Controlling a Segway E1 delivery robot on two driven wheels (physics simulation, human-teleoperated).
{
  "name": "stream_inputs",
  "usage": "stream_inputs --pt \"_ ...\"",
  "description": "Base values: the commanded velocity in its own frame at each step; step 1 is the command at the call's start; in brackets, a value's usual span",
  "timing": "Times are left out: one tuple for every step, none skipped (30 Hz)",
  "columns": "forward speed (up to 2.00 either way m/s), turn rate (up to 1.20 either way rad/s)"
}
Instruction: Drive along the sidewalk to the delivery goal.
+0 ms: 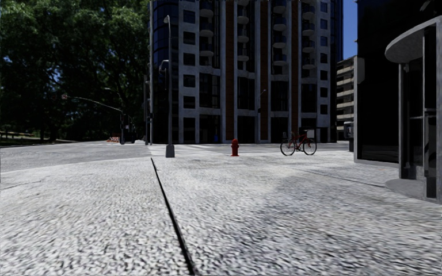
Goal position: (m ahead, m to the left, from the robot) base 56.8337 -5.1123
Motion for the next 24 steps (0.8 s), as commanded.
stream_inputs --pt "1.98 -0.46" --pt "1.98 -0.19" --pt "1.98 -0.19" --pt "1.98 -0.08" --pt "1.98 0.0" --pt "1.98 0.0" --pt "1.98 0.0" --pt "1.98 0.0" --pt "1.99 0.0" --pt "1.99 0.0" --pt "1.99 0.0" --pt "1.99 0.0" --pt "1.99 0.0" --pt "1.99 0.0" --pt "1.99 0.0" --pt "1.99 0.0" --pt "1.99 0.0" --pt "1.99 0.0" --pt "1.99 0.0" --pt "1.99 0.0" --pt "1.99 0.0" --pt "1.99 0.0" --pt "1.99 0.0" --pt "1.99 0.0"
